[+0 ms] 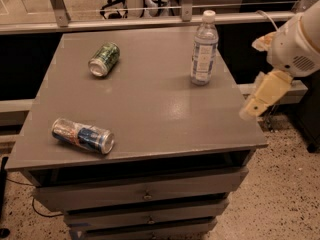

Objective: Move blue plastic bottle near green can

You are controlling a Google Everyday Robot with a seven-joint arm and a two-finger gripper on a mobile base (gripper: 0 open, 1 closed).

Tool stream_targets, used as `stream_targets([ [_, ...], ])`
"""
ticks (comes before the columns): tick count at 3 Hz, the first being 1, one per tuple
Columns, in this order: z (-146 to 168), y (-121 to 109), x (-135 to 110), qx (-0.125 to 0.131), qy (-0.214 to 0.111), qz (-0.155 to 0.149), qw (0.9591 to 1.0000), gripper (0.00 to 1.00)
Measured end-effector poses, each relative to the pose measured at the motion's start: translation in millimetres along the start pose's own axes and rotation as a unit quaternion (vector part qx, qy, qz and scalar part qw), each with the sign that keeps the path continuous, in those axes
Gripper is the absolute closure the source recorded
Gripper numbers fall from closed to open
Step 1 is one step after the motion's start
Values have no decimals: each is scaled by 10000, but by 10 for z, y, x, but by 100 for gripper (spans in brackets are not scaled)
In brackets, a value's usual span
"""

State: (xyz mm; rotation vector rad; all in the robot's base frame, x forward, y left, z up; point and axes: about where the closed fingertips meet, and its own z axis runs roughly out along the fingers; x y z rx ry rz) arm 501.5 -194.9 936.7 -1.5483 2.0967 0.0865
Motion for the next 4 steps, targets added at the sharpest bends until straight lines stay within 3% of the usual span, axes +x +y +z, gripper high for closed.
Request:
stream_targets([
  [1,371,-397,-210,316,-716,253,9966,0],
  [2,684,-767,-450,542,-1488,554,9858,0],
  [3,899,-1141,-649,809,-2118,720,9713,0],
  [4,1065,-1379,-791,789,-2681,1016,9548,0],
])
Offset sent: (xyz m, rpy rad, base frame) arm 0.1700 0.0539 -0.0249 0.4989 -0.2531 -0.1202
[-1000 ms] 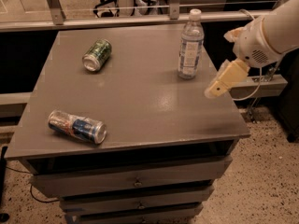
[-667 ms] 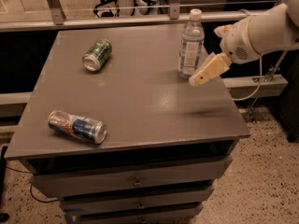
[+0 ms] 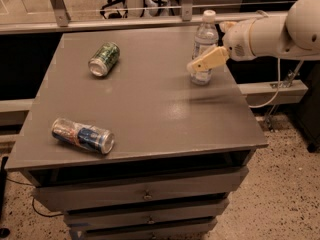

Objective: Move blue plastic bottle near green can

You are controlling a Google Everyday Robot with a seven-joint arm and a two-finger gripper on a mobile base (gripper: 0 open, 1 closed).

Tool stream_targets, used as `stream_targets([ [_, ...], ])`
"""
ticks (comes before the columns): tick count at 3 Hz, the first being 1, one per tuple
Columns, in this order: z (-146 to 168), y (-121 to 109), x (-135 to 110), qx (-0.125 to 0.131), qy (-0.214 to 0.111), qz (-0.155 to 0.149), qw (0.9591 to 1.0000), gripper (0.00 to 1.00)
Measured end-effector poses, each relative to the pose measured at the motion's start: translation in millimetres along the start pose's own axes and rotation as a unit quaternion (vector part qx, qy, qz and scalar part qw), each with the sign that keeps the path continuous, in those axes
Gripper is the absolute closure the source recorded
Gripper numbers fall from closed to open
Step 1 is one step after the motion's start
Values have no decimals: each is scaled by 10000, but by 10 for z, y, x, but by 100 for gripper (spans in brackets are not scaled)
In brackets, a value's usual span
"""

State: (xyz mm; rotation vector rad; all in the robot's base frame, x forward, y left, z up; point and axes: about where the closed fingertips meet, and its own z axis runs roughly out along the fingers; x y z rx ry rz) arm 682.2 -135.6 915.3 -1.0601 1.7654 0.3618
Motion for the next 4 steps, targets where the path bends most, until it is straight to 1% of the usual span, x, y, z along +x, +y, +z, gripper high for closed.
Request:
stream_targets([
  [1,123,-134,-10,-40,-396,386,9985,18],
  [2,128,-229,-38,-71,-633,585,9963,41],
  [3,73,-369,-249,-21,-808,415,9959,64],
  [4,-106,-571,-632,97,-1049,111,9944,88],
])
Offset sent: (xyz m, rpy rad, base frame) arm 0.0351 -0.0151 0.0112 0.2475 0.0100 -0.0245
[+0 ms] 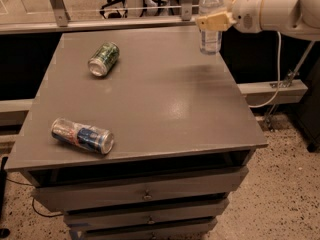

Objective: Move blue plastic bottle near green can

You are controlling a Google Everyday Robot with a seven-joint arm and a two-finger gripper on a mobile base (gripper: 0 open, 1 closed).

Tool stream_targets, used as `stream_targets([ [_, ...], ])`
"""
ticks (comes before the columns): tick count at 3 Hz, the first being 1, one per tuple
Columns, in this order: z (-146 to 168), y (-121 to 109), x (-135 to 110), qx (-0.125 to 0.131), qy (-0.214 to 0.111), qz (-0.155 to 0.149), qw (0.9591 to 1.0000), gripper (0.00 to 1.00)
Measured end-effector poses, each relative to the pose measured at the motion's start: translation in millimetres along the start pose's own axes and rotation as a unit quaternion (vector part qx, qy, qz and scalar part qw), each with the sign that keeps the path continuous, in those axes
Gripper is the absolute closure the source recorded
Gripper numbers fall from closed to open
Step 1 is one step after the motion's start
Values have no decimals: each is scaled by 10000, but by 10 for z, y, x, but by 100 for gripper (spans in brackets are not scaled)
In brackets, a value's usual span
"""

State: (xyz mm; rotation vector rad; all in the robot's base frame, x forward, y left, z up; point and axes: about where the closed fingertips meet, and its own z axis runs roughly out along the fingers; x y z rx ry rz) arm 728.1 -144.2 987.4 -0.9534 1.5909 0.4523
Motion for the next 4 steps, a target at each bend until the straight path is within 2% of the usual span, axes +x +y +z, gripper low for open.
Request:
stream_targets([
  [1,-32,-49,-105,51,-77,-52,9999,100],
  [2,64,119,-110,-43,-184,34,9998,100],
  [3,411,456,-217,-243,-483,247,9982,100],
  [4,941,868,-365,-545,-790,512,9941,100],
])
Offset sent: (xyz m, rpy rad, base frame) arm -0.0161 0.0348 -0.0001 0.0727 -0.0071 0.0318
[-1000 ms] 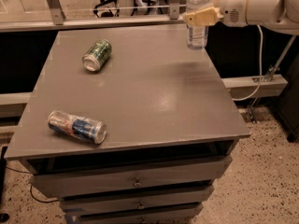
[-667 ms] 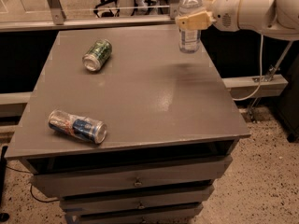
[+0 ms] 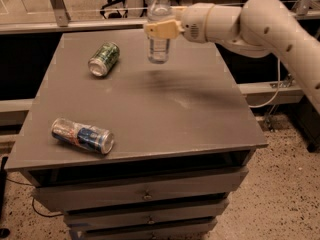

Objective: Move blue plastic bottle near green can

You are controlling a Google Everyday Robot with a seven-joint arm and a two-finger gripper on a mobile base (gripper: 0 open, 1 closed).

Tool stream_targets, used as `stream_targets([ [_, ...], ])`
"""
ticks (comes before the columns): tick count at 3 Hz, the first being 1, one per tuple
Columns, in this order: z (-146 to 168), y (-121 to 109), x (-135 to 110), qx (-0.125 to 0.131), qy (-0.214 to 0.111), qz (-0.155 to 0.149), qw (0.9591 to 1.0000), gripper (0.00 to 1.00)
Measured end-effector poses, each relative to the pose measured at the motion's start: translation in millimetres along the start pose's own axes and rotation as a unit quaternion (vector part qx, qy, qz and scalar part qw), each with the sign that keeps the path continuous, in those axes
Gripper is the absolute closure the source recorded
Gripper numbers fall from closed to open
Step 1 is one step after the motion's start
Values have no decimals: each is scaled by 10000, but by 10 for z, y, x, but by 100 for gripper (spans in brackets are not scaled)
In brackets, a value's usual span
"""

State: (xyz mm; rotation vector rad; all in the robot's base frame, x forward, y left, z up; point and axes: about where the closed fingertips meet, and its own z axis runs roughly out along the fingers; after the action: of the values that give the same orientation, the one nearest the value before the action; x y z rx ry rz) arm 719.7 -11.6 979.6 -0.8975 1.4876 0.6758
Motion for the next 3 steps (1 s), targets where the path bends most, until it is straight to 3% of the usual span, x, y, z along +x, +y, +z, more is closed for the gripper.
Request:
stream_targets([
  [1,433,186,-11,-160,-167,45,9997,100],
  [3,865,159,250,-131,8,63,9999,100],
])
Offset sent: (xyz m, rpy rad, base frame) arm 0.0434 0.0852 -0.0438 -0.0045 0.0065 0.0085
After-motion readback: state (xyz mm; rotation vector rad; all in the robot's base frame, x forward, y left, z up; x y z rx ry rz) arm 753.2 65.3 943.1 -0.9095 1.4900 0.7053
